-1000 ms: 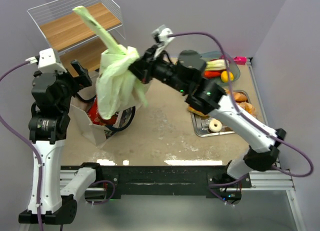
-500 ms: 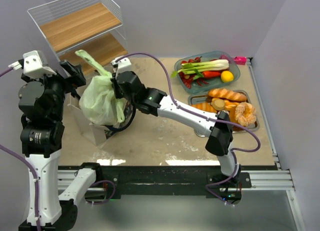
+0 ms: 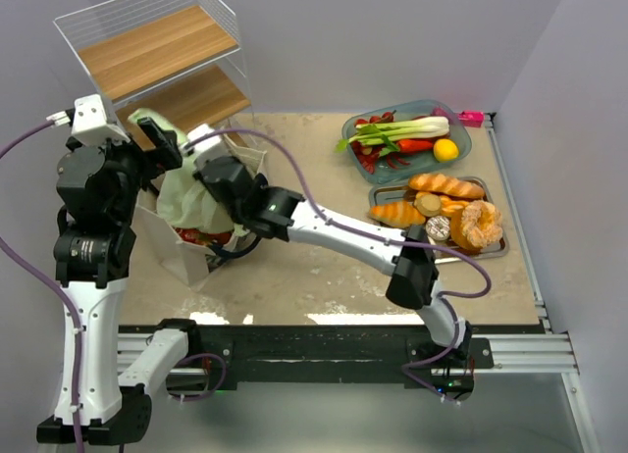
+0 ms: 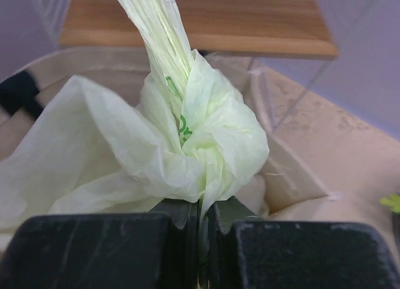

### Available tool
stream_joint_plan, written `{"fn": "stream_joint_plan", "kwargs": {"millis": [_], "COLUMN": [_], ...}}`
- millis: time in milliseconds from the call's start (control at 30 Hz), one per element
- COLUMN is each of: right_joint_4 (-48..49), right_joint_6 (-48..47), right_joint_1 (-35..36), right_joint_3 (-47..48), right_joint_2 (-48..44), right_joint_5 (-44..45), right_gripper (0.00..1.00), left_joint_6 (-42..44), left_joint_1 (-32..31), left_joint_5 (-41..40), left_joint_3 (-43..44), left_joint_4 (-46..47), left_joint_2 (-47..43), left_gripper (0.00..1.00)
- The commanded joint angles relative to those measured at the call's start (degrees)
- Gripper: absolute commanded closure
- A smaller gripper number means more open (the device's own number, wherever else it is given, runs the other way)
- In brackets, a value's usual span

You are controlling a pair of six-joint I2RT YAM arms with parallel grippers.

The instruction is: Place the mixed food into the grocery bags and tie them

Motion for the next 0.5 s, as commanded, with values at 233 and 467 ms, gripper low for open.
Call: {"fn": "stream_joint_plan", "kwargs": {"millis": [233,467], "right_joint_4": [-11.1,-6.5], "right_joint_6": [-5.9,-2.0], "right_joint_1": [5.2,4.1], "right_joint_3": [5.1,-3.7], "right_joint_2": [14.4,9.5], "right_joint_5": [-23.2,-24.9], "right_gripper": [1.00,1.00], "left_joint_6": [2.3,1.9], "left_joint_1": [0.3,0.3], "left_joint_5": [-1.0,-1.1], "left_joint_3": [1.8,0.4], "left_joint_4": [1.8,1.8], "left_joint_2": [-0.2,-0.8], "left_gripper": [0.00,0.00]}}
